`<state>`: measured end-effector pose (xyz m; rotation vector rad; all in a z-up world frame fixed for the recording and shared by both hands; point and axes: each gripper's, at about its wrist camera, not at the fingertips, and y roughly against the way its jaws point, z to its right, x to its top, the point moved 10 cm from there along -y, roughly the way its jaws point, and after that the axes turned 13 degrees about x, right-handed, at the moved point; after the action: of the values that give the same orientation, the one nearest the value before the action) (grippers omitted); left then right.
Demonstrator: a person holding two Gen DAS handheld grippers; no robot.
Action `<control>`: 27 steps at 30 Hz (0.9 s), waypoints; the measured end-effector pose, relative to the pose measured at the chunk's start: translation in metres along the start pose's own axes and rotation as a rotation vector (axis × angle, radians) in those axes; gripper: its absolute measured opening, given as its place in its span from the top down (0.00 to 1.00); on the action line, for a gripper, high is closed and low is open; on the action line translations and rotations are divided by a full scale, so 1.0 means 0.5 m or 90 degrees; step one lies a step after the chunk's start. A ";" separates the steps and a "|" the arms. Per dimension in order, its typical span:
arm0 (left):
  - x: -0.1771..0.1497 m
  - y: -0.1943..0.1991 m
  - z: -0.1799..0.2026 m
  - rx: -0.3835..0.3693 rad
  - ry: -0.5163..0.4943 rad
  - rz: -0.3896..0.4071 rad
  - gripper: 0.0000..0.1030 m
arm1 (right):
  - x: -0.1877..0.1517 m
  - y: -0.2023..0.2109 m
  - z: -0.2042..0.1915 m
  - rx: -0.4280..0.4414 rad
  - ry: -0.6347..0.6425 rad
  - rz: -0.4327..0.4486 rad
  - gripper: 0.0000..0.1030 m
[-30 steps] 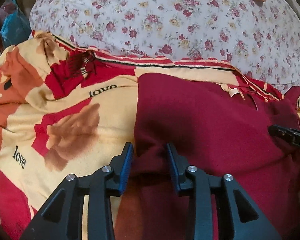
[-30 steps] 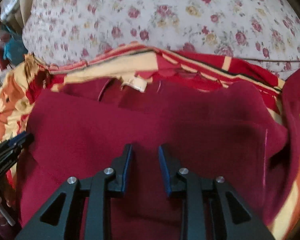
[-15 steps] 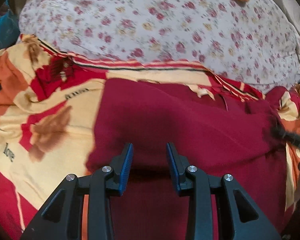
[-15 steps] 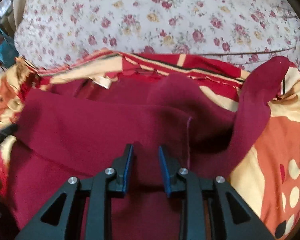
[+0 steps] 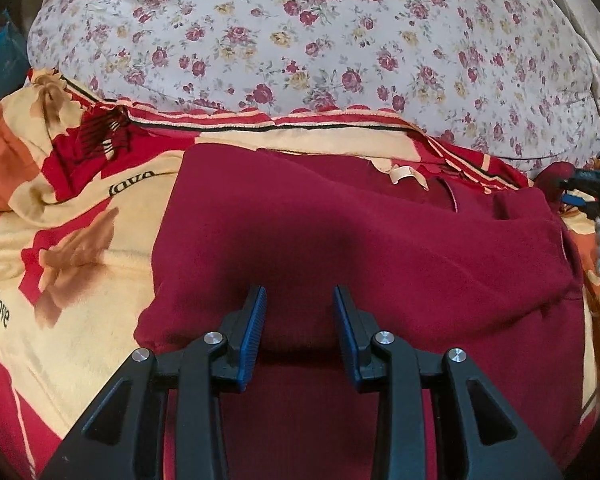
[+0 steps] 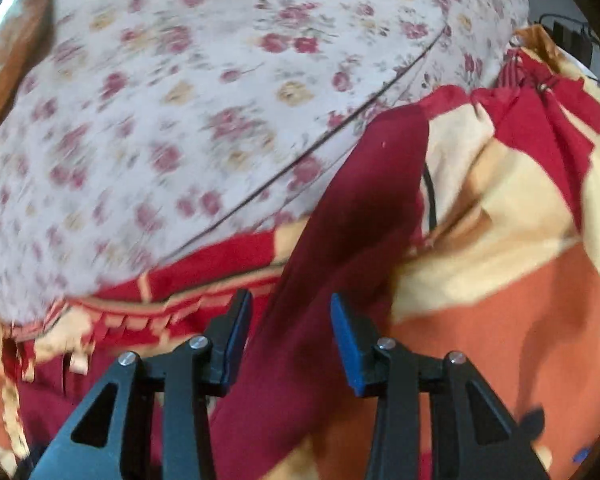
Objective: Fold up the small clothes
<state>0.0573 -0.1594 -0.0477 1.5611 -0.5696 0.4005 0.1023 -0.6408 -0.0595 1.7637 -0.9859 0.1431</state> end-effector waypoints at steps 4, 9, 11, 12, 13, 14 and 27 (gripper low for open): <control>0.005 -0.003 0.006 0.004 -0.010 0.002 0.87 | 0.010 -0.058 0.013 -0.030 -0.004 -0.021 0.58; 0.005 -0.006 0.007 0.008 -0.011 0.001 0.87 | 0.010 -0.090 0.009 -0.052 0.009 -0.027 0.58; 0.005 -0.006 0.007 0.009 -0.011 0.001 0.87 | 0.008 -0.096 -0.004 -0.051 0.018 -0.031 0.58; 0.005 -0.007 0.007 0.009 -0.011 0.001 0.87 | 0.007 -0.097 -0.014 -0.050 0.023 -0.030 0.58; 0.005 -0.008 0.007 0.010 -0.012 0.001 0.87 | 0.006 -0.098 -0.021 -0.051 0.028 -0.029 0.58; 0.005 -0.008 0.006 0.011 -0.013 0.000 0.87 | 0.002 -0.104 -0.026 -0.059 0.033 -0.034 0.57; 0.004 -0.006 0.005 0.011 -0.015 -0.002 0.87 | -0.039 -0.091 -0.012 -0.040 -0.001 -0.032 0.92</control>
<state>0.0601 -0.1621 -0.0491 1.5850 -0.5834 0.3860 0.1223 -0.6205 -0.1007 1.7295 -0.9362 0.0783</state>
